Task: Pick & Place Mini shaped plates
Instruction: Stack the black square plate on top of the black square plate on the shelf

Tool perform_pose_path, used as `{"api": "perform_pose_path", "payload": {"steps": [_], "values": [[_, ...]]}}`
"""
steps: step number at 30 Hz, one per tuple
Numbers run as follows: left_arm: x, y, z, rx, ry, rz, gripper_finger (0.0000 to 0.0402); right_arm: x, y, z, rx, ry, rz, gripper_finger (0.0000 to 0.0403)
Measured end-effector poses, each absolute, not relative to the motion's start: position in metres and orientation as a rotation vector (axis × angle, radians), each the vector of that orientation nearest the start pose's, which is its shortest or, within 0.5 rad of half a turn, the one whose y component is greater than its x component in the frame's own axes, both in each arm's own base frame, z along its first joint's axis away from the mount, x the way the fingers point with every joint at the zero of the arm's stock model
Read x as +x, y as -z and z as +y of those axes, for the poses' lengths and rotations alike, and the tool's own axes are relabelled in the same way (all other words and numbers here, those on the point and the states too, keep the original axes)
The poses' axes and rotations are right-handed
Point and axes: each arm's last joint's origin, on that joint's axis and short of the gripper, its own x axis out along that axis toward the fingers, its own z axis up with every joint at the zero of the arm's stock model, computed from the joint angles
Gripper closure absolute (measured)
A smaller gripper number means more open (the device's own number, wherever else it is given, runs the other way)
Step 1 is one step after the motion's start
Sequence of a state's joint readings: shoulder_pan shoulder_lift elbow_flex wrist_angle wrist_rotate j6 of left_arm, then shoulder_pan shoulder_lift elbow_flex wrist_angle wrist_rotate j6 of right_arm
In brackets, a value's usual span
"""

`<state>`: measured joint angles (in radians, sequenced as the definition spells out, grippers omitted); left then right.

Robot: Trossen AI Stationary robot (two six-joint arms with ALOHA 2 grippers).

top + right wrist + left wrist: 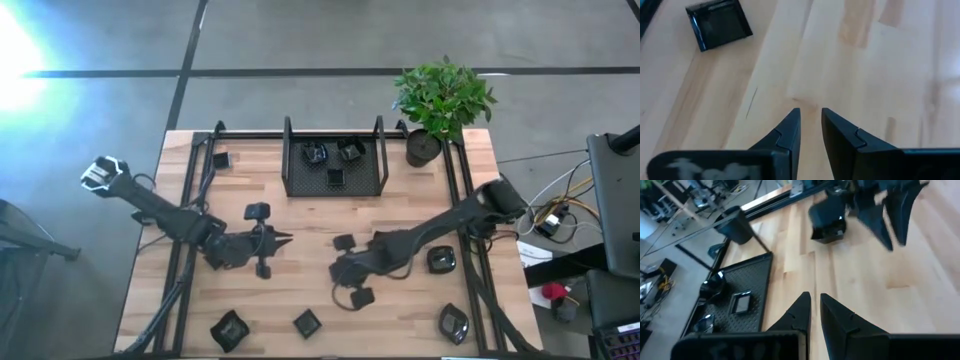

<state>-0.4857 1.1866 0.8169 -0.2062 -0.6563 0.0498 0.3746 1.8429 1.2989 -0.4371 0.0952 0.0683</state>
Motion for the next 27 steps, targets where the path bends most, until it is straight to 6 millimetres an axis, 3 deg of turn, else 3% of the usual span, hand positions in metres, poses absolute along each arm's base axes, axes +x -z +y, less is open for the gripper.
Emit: {"api": "perform_pose_path", "payload": {"steps": [14, 27], "values": [[0.204, -0.266, -0.133, 0.315, -0.031, 0.468, 0.0365, 0.428, -0.185, 0.186, -0.171, -0.44, 0.924, 0.0343], [0.187, -0.274, -0.147, 0.35, -0.055, 0.408, 0.0365, 0.464, -0.166, 0.208, -0.164, -0.531, 0.936, 0.0305]]}}
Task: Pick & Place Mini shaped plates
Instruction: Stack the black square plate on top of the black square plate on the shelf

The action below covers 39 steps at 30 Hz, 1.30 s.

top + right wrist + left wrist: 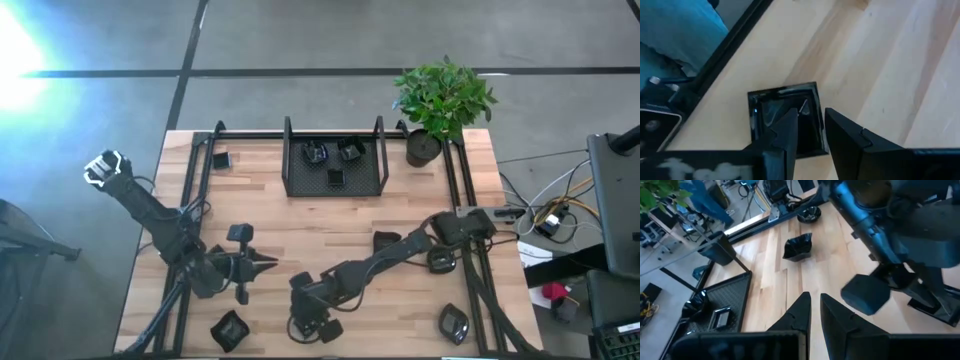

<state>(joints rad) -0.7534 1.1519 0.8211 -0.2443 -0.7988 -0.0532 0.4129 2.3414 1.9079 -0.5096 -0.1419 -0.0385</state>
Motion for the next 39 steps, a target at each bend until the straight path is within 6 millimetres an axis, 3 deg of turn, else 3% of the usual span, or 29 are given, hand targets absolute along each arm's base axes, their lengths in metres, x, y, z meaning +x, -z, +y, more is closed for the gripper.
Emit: {"api": "perform_pose_path", "payload": {"steps": [39], "values": [[0.187, -0.274, -0.147, 0.358, -0.066, 0.405, 0.0365, 0.467, -0.132, 0.194, -0.172, -0.605, 0.933, 0.0317]]}}
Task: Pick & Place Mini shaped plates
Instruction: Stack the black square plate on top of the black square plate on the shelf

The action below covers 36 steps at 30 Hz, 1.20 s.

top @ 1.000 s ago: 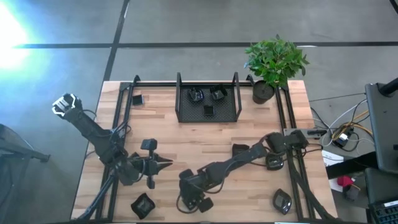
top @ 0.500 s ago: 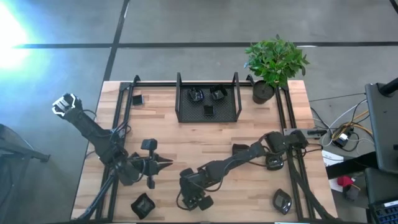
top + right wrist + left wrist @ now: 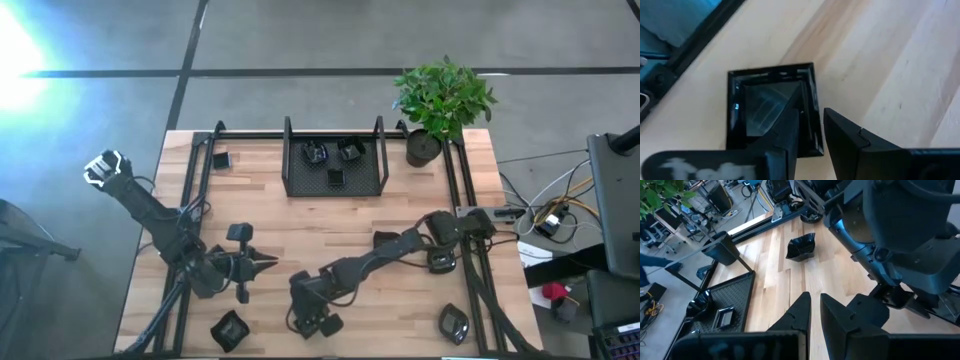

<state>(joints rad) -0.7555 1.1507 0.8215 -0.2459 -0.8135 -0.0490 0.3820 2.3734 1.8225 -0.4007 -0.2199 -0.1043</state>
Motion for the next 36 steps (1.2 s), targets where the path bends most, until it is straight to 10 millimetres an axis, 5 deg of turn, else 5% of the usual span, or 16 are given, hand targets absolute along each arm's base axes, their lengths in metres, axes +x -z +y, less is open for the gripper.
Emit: {"api": "perform_pose_path", "payload": {"steps": [13, 23, 36], "values": [[0.187, -0.275, -0.147, 0.353, -0.066, 0.403, 0.0365, 0.463, -0.124, 0.192, -0.119, -0.59, 0.974, 0.0328], [0.187, -0.275, -0.147, 0.353, -0.067, 0.403, 0.0365, 0.462, -0.127, 0.191, -0.111, -0.592, 0.983, 0.039], [0.187, -0.276, -0.148, 0.372, -0.062, 0.4, 0.0365, 0.448, -0.192, 0.171, -0.168, -0.596, 0.955, 0.0393]]}}
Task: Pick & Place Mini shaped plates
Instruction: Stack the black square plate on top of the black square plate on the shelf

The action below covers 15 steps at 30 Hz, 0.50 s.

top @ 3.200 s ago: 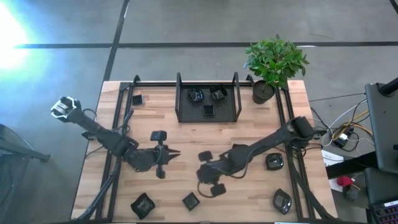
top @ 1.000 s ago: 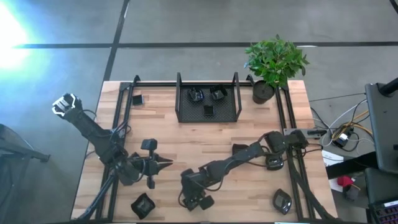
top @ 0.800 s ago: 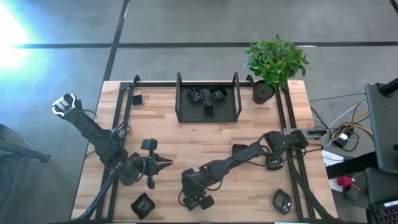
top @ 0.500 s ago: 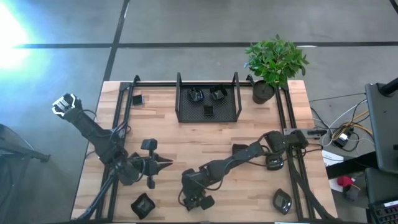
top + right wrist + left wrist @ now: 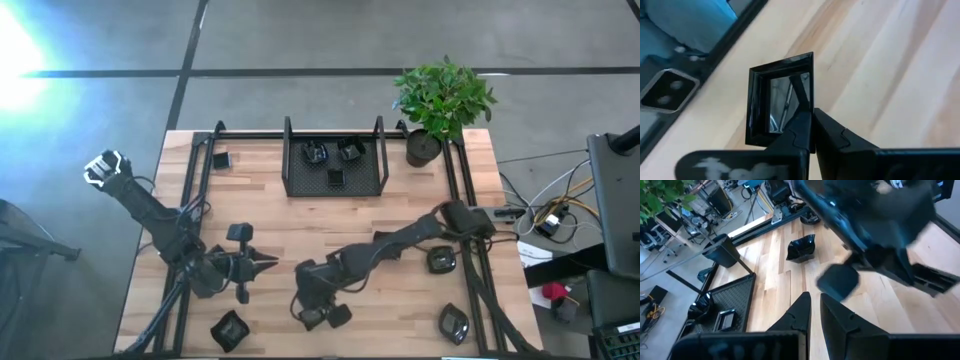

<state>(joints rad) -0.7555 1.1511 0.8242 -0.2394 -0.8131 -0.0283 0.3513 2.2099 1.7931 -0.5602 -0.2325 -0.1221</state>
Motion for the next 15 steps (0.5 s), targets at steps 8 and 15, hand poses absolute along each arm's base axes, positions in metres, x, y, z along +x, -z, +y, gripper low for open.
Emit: {"api": "perform_pose_path", "payload": {"steps": [8, 15], "values": [[0.188, -0.279, -0.148, 0.364, -0.061, 0.39, 0.0365, 0.435, -0.244, 0.125, -0.231, -0.512, 0.948, 0.0393], [0.188, -0.28, -0.148, 0.346, -0.065, 0.387, 0.0365, 0.427, -0.259, 0.058, -0.223, -0.412, 0.957, 0.0394]]}}
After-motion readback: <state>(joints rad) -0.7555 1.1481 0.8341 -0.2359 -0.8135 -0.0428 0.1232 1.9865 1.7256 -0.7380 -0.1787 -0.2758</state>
